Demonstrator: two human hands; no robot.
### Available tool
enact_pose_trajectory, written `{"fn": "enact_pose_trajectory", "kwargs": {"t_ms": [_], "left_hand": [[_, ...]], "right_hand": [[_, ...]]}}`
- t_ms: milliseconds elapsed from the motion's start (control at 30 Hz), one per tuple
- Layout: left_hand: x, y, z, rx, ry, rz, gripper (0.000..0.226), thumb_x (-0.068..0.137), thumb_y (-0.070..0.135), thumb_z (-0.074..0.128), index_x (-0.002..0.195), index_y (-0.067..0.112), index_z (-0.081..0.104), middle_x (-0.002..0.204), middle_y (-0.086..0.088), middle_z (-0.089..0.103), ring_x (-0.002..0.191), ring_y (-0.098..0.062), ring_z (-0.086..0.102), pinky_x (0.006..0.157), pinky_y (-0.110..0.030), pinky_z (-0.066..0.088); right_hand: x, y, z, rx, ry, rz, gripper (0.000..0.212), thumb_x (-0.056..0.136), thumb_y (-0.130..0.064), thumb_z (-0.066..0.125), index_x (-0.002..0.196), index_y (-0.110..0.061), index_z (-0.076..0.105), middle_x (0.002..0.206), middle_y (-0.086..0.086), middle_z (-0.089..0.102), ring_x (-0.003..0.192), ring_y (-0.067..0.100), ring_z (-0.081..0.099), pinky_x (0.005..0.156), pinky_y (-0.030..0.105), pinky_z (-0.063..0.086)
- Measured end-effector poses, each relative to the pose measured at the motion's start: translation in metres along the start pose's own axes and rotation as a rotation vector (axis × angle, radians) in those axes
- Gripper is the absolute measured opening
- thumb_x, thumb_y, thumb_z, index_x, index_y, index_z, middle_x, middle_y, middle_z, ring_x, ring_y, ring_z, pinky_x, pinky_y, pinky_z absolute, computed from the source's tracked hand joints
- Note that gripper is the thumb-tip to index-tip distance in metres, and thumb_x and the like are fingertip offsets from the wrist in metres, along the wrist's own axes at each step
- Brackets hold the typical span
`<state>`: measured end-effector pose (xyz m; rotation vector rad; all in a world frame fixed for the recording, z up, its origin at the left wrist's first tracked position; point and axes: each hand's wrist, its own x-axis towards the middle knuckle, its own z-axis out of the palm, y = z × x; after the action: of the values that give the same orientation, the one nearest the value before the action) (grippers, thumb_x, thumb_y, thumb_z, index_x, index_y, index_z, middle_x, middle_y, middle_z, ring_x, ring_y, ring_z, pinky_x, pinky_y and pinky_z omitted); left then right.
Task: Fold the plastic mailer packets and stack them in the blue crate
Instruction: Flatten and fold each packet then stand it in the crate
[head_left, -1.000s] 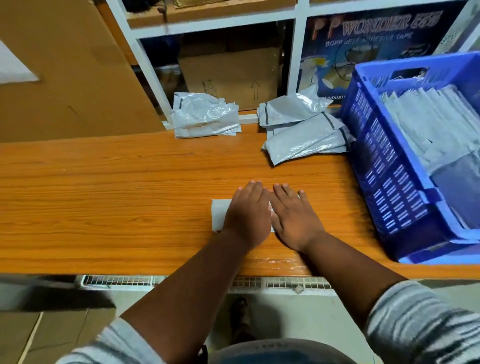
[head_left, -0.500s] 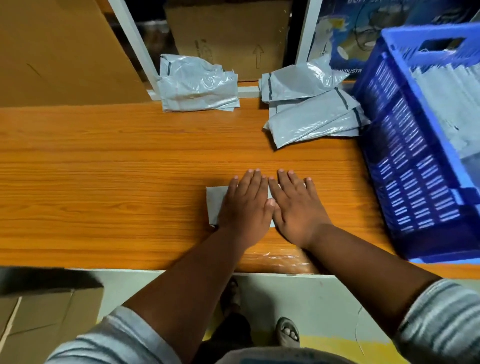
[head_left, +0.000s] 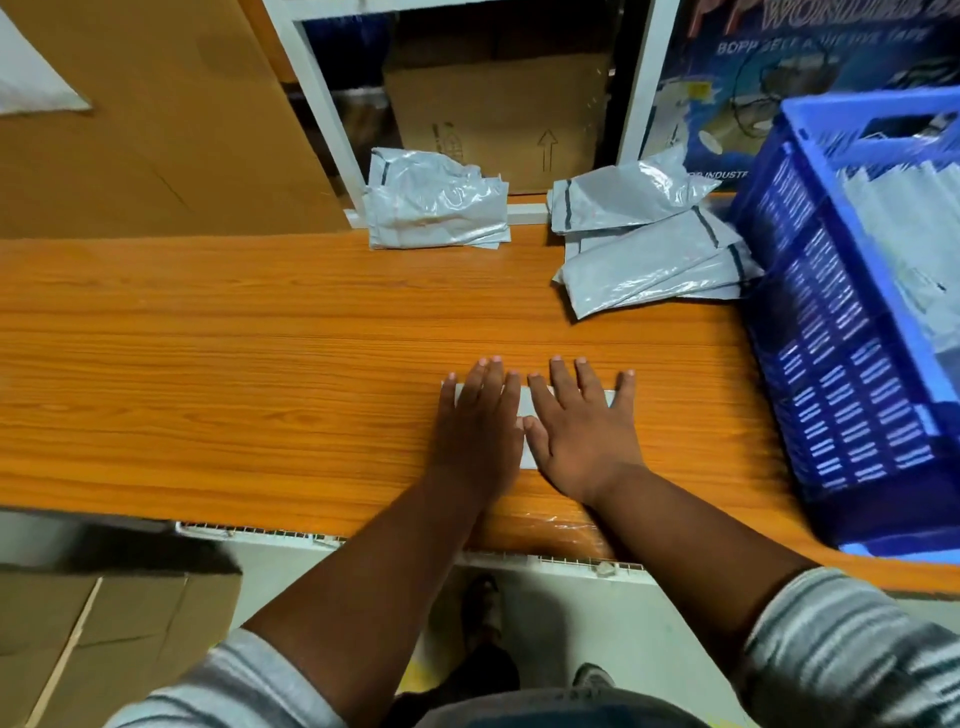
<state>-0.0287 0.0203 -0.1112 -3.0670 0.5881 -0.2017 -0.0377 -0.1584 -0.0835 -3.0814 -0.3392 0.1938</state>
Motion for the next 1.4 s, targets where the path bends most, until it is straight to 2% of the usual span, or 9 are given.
{"fn": "enact_pose_trajectory", "kwargs": {"t_ms": [233,400,500,667,1000,1167,1267,1333,1400], "left_hand": [[0.001,-0.009,0.011,-0.068,-0.038,0.011,0.070,0.107,0.050,0.027,0.169,0.018,0.024,0.177,-0.012,0.018,0.164,-0.034,0.015,0.128,-0.062,0.016],[-0.004,-0.025,0.009,-0.410,0.051,-0.038,0.067,0.109,0.040,0.035,0.168,0.008,0.027,0.178,-0.013,0.014,0.166,-0.028,0.008,0.131,-0.059,0.014],[-0.016,-0.017,-0.001,-0.286,0.118,-0.060,0.070,0.106,0.038,0.047,0.166,0.004,0.032,0.176,-0.019,0.018,0.165,-0.037,0.013,0.130,-0.061,0.017],[-0.035,-0.008,-0.007,-0.092,-0.130,-0.018,0.088,0.100,0.062,0.038,0.172,0.018,0.011,0.180,-0.010,-0.001,0.166,-0.034,0.002,0.128,-0.062,0.016],[-0.028,-0.008,-0.011,-0.075,-0.231,-0.016,0.087,0.098,0.062,0.020,0.172,0.019,0.004,0.180,-0.012,-0.006,0.166,-0.035,0.000,0.131,-0.059,0.013],[-0.001,0.014,-0.046,0.030,-0.341,-0.056,0.096,0.090,0.062,0.033,0.169,0.011,0.013,0.177,-0.019,0.004,0.163,-0.037,0.005,0.128,-0.061,0.015],[0.012,0.027,-0.042,-0.035,-0.248,0.023,0.093,0.091,0.060,0.046,0.167,0.010,0.028,0.177,-0.016,0.016,0.163,-0.036,0.015,0.126,-0.064,0.022],[0.010,0.031,-0.029,-0.023,-0.222,0.080,0.089,0.094,0.065,0.037,0.167,0.013,0.032,0.177,-0.014,0.017,0.163,-0.037,0.016,0.126,-0.064,0.020],[0.007,0.032,-0.017,-0.004,-0.198,0.094,0.090,0.096,0.070,0.032,0.169,0.017,0.028,0.178,-0.013,0.015,0.163,-0.037,0.014,0.127,-0.063,0.017]], "right_hand": [[0.002,0.002,0.008,0.030,0.021,0.006,0.065,0.111,-0.060,0.014,0.169,-0.032,0.021,0.178,0.007,0.014,0.164,0.038,0.009,0.118,0.081,0.004],[0.011,0.015,0.006,0.060,0.000,-0.077,0.064,0.111,-0.061,0.012,0.169,-0.036,0.020,0.179,0.002,0.014,0.165,0.033,0.006,0.123,0.074,0.008],[0.025,0.034,-0.004,0.030,-0.047,-0.086,0.066,0.109,-0.064,0.007,0.169,-0.037,0.014,0.179,0.001,0.010,0.165,0.030,0.003,0.122,0.076,0.002],[0.009,0.034,-0.022,-0.021,0.023,-0.140,0.068,0.108,-0.068,0.017,0.169,-0.037,0.014,0.179,0.004,0.009,0.164,0.038,0.000,0.119,0.082,-0.002],[-0.010,0.007,0.006,0.043,-0.118,-0.108,0.077,0.100,-0.082,0.004,0.166,-0.047,-0.016,0.173,-0.006,-0.032,0.158,0.031,-0.035,0.119,0.074,-0.017],[0.000,0.024,-0.015,0.379,-0.229,-0.122,0.063,0.108,-0.070,0.023,0.167,-0.053,0.008,0.177,-0.014,-0.014,0.162,0.016,-0.024,0.122,0.063,-0.023],[-0.006,0.043,-0.019,0.619,-0.077,-0.161,0.062,0.109,-0.043,0.046,0.168,-0.041,0.026,0.179,-0.001,0.013,0.165,0.017,0.000,0.130,0.058,-0.006],[-0.013,0.054,-0.009,0.375,0.059,-0.232,0.065,0.107,-0.042,0.043,0.168,-0.029,0.027,0.177,0.009,0.018,0.165,0.029,0.009,0.130,0.059,0.011],[-0.024,0.061,0.000,0.119,0.079,-0.207,0.069,0.109,-0.056,0.031,0.171,-0.028,0.017,0.179,0.012,0.007,0.165,0.034,0.002,0.131,0.060,0.008]]}}
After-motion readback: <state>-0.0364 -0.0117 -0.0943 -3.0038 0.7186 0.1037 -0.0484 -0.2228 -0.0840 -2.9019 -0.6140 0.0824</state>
